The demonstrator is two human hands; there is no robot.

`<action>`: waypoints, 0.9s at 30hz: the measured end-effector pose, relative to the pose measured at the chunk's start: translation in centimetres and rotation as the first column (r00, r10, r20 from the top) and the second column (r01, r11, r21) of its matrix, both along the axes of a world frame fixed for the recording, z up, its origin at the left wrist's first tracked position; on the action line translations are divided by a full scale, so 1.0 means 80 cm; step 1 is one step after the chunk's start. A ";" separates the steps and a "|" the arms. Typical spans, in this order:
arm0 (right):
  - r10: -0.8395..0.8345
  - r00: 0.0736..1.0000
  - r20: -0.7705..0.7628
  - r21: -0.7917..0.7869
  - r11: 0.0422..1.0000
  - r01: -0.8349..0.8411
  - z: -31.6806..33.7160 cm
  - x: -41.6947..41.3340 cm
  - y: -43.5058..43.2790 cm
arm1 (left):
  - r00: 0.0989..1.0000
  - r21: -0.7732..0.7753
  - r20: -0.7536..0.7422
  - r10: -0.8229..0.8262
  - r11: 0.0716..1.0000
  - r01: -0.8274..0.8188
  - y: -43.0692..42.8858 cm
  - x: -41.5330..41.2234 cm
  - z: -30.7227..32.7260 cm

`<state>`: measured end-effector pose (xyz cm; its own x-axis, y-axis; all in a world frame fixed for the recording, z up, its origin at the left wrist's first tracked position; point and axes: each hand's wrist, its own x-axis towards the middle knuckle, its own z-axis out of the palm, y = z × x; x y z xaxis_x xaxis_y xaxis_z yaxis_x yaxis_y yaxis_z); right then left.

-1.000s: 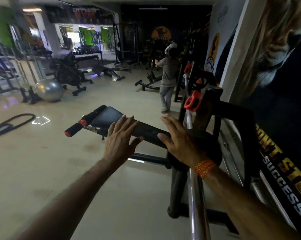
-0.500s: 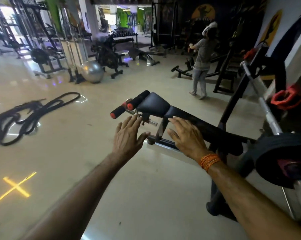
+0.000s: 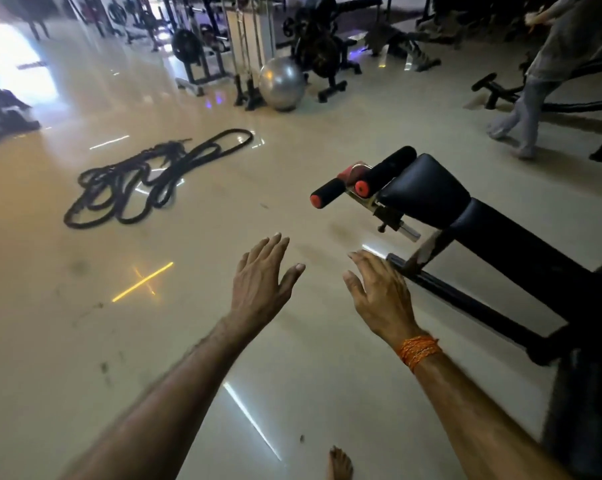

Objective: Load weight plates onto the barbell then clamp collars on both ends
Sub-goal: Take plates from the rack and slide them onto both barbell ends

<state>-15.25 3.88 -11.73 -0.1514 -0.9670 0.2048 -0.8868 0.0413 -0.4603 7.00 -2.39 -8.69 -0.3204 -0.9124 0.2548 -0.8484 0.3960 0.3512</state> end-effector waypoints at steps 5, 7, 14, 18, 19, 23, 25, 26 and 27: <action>0.067 0.998 0.007 0.020 0.998 -0.067 -0.014 0.011 -0.130 | 0.997 0.006 -0.002 0.079 0.997 -0.079 -0.105 0.016 -0.018; 0.093 0.996 0.009 0.016 0.995 -0.094 -0.018 0.013 -0.185 | 0.994 0.018 -0.002 0.105 0.994 -0.105 -0.154 0.021 -0.026; 0.075 0.997 -0.011 0.040 0.996 -0.074 -0.048 0.015 -0.408 | 0.996 0.050 -0.029 0.089 0.995 -0.087 -0.375 0.030 -0.072; 0.019 1.000 -0.002 0.077 0.997 -0.019 -0.050 0.027 -0.529 | 0.998 0.097 -0.045 0.045 0.994 -0.040 -0.508 0.032 -0.078; 0.008 1.000 -0.003 0.078 0.997 -0.008 -0.049 0.030 -0.558 | 0.999 0.104 -0.036 0.025 0.994 -0.021 -0.539 0.032 -0.076; -0.056 0.998 0.020 0.092 0.994 0.054 -0.048 0.032 -0.673 | 0.999 0.121 -0.024 -0.026 0.992 0.029 -0.669 0.028 -0.065; -0.078 0.997 0.025 0.090 0.993 0.075 -0.055 0.028 -0.734 | 0.999 0.126 -0.002 -0.047 0.991 0.047 -0.736 0.022 -0.068; -0.088 0.996 0.033 0.087 0.993 0.085 -0.060 0.024 -0.766 | 0.998 0.130 0.012 -0.058 0.990 0.056 -0.771 0.017 -0.071; -0.098 0.994 0.045 0.082 0.992 0.094 -0.066 0.018 -0.800 | 0.997 0.136 0.025 -0.067 0.989 0.063 -0.807 0.012 -0.074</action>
